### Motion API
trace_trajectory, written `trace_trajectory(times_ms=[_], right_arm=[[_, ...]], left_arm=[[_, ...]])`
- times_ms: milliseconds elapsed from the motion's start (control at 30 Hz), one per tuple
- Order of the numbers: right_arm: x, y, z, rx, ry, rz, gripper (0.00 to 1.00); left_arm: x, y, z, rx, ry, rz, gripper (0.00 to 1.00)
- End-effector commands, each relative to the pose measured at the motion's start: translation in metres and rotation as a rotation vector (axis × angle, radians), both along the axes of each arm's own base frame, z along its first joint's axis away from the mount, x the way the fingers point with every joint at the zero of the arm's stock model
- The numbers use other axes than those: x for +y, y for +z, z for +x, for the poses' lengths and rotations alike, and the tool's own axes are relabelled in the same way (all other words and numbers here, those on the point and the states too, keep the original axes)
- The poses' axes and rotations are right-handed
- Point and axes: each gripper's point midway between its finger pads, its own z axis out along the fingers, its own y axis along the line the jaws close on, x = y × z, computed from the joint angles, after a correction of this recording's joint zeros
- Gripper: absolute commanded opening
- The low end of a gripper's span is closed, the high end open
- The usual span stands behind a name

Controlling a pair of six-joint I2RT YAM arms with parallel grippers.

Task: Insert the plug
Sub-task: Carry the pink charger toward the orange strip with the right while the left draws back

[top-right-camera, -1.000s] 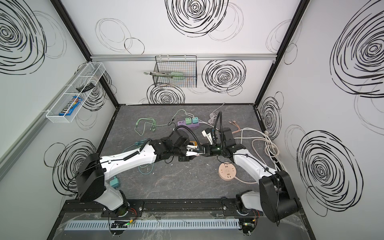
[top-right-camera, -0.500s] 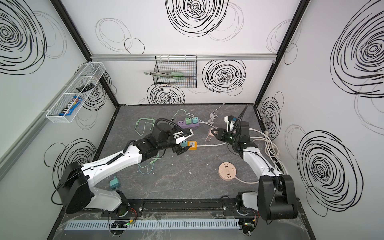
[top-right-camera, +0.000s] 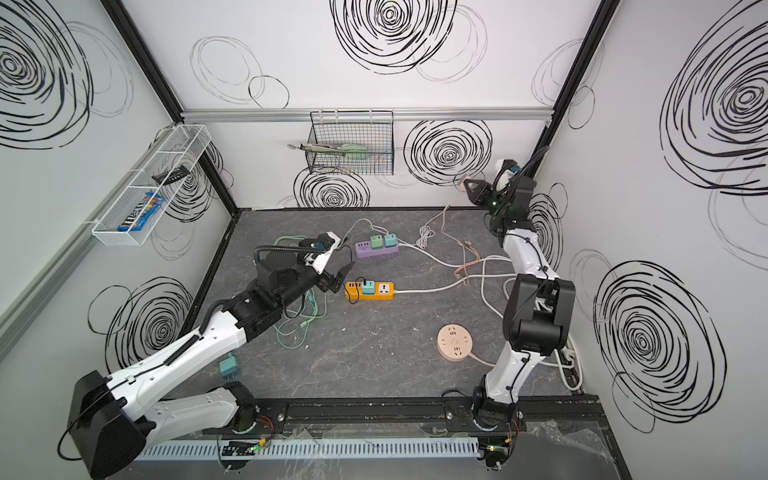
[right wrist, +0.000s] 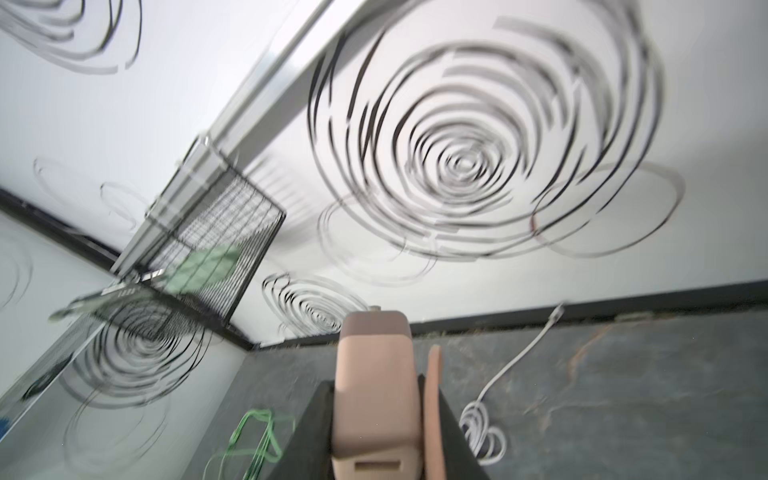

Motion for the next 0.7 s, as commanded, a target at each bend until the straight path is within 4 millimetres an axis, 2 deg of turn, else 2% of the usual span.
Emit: trace_trajectory(times_ms=[0,67,100,167,267,333,433,533,667], right_arm=[[-0.034,0.055,0.011,-0.102,-0.078,-0.008,0.00],[-0.022,0.051,0.012,-0.117,-0.018,-0.054,0.00],[-0.009,0.038,0.011,-0.111,0.033,-0.091,0.00],[0.017,0.004,0.006,-0.080,0.132,-0.167,0.00],[0.049,-0.059,-0.005,0.003,0.235,-0.309,0.00],[0.072,-0.098,-0.019,0.046,0.338,-0.386,0.00],[0.111,-0.142,-0.045,0.074,0.541,-0.455,0.00],[0.141,-0.177,-0.068,0.113,0.712,-0.535,0.00],[0.170,-0.202,-0.099,0.122,0.931,-0.612,0.00]], left_arm=[[0.023,0.020,0.006,0.000,0.099,-0.100,0.96],[0.029,0.023,0.008,0.005,0.122,-0.120,0.96],[0.034,0.024,0.009,0.009,0.144,-0.132,0.96],[0.042,0.024,0.013,0.023,0.172,-0.152,0.96],[0.048,0.019,0.017,0.070,0.184,-0.165,0.96],[0.050,0.012,0.021,0.114,0.188,-0.149,0.96],[0.050,0.003,0.022,0.163,0.176,-0.118,0.96],[0.049,-0.003,0.021,0.183,0.164,-0.103,0.96],[0.051,-0.007,0.019,0.191,0.166,-0.095,0.96]])
